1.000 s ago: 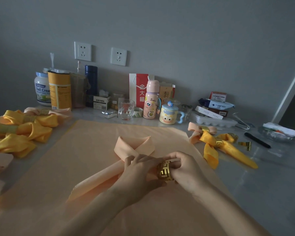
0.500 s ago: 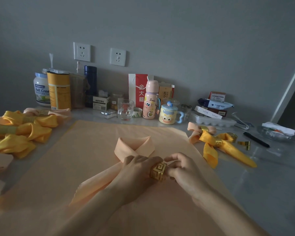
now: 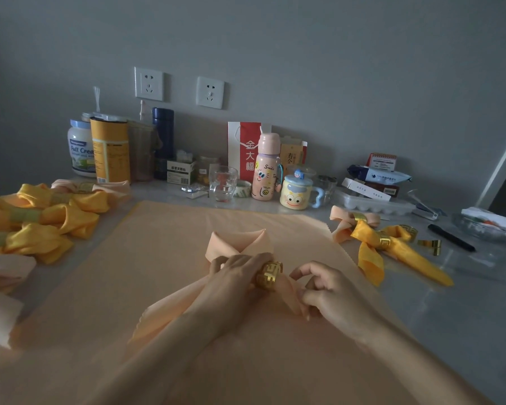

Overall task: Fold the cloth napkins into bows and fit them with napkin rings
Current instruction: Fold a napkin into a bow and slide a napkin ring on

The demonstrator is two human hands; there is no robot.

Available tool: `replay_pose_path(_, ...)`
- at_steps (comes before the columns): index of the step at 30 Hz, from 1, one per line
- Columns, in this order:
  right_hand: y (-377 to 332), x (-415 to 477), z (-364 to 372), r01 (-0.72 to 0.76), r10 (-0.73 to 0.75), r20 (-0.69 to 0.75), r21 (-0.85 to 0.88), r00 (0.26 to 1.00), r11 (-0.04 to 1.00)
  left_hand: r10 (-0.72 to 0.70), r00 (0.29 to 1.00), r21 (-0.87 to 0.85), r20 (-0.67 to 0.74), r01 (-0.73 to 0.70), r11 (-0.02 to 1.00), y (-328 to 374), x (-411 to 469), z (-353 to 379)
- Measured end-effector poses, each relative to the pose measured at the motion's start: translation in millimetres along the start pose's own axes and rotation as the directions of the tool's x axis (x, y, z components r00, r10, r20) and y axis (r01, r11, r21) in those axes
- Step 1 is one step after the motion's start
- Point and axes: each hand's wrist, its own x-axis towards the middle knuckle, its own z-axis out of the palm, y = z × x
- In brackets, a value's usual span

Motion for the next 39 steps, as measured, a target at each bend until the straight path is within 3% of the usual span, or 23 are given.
replay_pose_path(5, 0.6, 2.7, -2.0, 0.064, -0.048, 0.081, -0.197, 0.996, 0.978, -0.026, 1.0, 0.078, -0.006, 0.026, 0.997, -8.5, 0.2, 0.1)
replay_pose_path(9, -9.9, 6.2, -4.9, 0.087, -0.007, 0.206, -0.382, 0.979, 0.92, -0.037, 0.999, 0.049, 0.0, 0.037, 0.998, -11.9, 0.0, 2.5)
replay_pose_path(12, -19.3, 14.3, -1.9, 0.087, -0.004, 0.182, -0.452, 0.983, 0.887, -0.083, 0.996, -0.005, -0.042, 0.083, 0.997, -13.0, -0.5, 3.7)
replay_pose_path(15, -15.0, 32.2, 9.4, 0.065, -0.049, 0.047, -0.446, 0.998, 0.893, -0.096, 0.994, 0.008, -0.043, 0.096, 0.995, -13.6, -0.6, 4.8)
replay_pose_path(21, -1.3, 44.9, 33.9, 0.134, -0.13, 0.031, -0.243, 0.991, 0.961, -0.112, 0.992, -0.038, -0.055, 0.11, 0.993, -13.9, -1.1, 5.3)
replay_pose_path(23, 5.1, 48.8, 43.1, 0.172, -0.194, -0.072, -0.238, 0.978, 0.956, -0.165, 0.986, -0.055, -0.036, 0.163, 0.985, -19.8, 0.0, 11.4)
replay_pose_path(26, 10.0, 50.8, 50.0, 0.116, -0.19, -0.202, -0.331, 0.961, 0.937, -0.201, 0.979, -0.061, 0.045, 0.203, 0.977, -21.9, 4.3, 11.3)
replay_pose_path(28, 9.5, 48.6, 50.9, 0.104, -0.172, -0.155, -0.373, 0.973, 0.922, -0.216, 0.969, -0.135, 0.117, 0.231, 0.964, -17.0, 8.7, -1.0)
replay_pose_path(31, 10.1, 47.1, 48.0, 0.104, -0.155, -0.097, -0.396, 0.983, 0.912, -0.258, 0.964, -0.283, 0.068, 0.267, 0.921, -10.0, 30.3, -24.0)
replay_pose_path(34, 12.8, 49.4, 48.3, 0.154, -0.208, -0.116, -0.359, 0.971, 0.921, -0.292, 0.951, -0.182, 0.104, 0.307, 0.934, -17.5, 63.8, -24.3)
replay_pose_path(37, 18.5, 51.9, 49.0, 0.174, -0.224, -0.115, -0.337, 0.968, 0.925, -0.359, 0.894, -0.214, 0.269, 0.419, 0.883, -23.8, 88.1, -12.4)
replay_pose_path(39, 19.6, 53.4, 49.7, 0.153, -0.203, -0.125, -0.328, 0.971, 0.932, -0.384, 0.861, -0.105, 0.333, 0.438, 0.893, -27.4, 98.9, -3.9)
